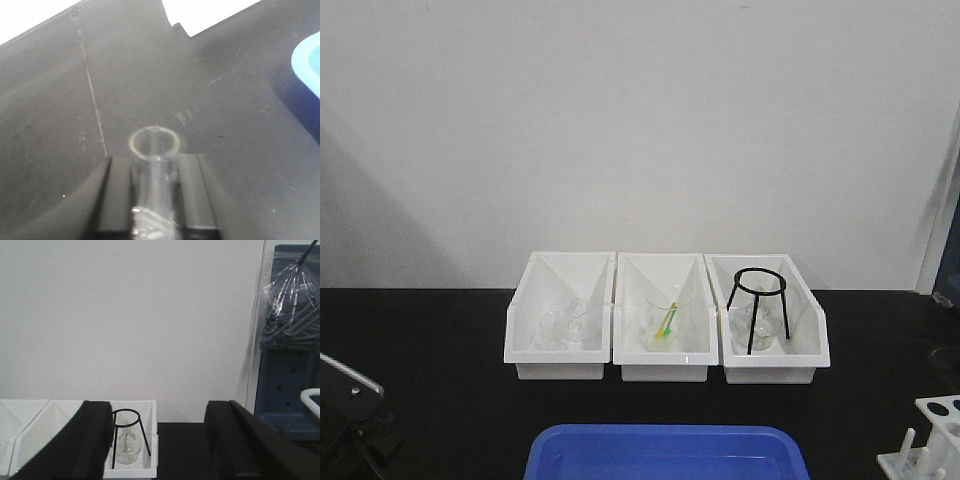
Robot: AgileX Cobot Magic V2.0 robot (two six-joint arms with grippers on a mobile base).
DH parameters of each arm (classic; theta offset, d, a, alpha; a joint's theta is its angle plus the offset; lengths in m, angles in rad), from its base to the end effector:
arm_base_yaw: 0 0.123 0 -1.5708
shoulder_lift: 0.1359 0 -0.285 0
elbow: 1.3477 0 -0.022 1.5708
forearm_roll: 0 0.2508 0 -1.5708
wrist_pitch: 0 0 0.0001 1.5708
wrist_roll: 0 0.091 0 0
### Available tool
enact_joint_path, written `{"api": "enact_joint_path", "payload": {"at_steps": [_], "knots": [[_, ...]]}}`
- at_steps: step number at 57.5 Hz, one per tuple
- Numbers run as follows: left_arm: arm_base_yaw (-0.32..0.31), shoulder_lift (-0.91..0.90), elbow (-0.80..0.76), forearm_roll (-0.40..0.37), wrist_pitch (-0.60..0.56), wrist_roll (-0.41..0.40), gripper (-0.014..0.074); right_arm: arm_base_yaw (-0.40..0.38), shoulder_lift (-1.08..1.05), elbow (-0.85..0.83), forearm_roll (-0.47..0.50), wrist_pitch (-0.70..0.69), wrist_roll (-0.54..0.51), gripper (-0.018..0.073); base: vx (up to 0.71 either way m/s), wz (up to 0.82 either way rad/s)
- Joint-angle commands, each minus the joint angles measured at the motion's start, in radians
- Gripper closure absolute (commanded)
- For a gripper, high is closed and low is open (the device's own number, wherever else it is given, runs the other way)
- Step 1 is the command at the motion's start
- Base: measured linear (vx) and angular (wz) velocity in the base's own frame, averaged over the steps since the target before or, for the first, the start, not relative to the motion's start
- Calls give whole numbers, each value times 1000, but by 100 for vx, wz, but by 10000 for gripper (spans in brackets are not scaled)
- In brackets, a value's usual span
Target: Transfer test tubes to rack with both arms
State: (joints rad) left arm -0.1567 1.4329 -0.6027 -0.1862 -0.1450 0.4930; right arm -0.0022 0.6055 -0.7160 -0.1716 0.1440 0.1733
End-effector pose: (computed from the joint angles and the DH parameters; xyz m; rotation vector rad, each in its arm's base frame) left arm 0.2710 -0.0404 0.2031 0.4863 2.1182 0.1160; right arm 0.1222 -0.0025 0.3913 0.0239 1.5149 -0.0176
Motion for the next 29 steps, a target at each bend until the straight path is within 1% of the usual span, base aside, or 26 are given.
{"api": "enact_joint_path", "payload": {"at_steps": [1,17,29], "knots": [[-5,-26,-26,-9,-66,-8,621,0,5,-37,-7,-77,-6,84,0,0],[-5,-50,-26,-9,-73,-8,619,0,5,-37,-7,-77,-6,84,0,0],[-5,-158,-26,-9,-86,-8,618,0,5,-37,-7,-77,-6,84,0,0]]}}
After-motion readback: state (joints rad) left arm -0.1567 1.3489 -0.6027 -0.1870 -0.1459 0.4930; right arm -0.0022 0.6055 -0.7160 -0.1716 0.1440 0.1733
